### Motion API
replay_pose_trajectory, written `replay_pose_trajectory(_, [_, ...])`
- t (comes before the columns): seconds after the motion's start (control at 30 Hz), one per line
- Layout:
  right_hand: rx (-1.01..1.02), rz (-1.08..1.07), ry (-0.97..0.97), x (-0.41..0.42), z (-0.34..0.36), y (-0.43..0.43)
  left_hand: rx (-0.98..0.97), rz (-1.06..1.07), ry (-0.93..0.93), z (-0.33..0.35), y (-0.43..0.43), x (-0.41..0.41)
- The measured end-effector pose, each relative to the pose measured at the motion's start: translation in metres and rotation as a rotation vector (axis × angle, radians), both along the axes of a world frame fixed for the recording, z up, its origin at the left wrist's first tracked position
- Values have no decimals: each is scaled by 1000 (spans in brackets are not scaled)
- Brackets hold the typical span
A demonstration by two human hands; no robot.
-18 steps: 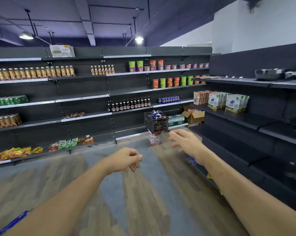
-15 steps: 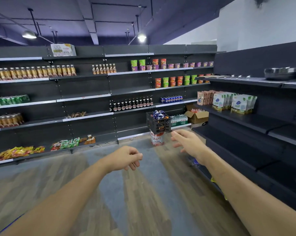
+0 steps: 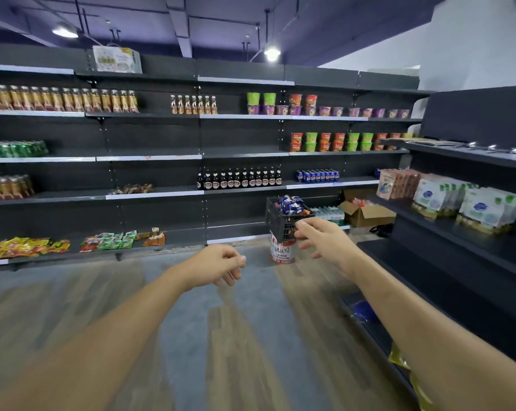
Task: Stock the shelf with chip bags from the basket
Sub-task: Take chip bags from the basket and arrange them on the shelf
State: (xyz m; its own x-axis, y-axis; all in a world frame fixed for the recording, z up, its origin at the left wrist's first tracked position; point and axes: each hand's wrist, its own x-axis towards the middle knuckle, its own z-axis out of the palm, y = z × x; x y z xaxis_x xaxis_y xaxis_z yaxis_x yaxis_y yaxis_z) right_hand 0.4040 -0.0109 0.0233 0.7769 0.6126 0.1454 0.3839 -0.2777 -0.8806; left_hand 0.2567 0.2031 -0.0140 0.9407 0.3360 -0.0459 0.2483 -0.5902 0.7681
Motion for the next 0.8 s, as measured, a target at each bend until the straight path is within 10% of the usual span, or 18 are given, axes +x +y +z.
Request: replay_pose_trajectory(0.8, [24,-36,45,390,-16,325,-38,-41,23,0,324,389])
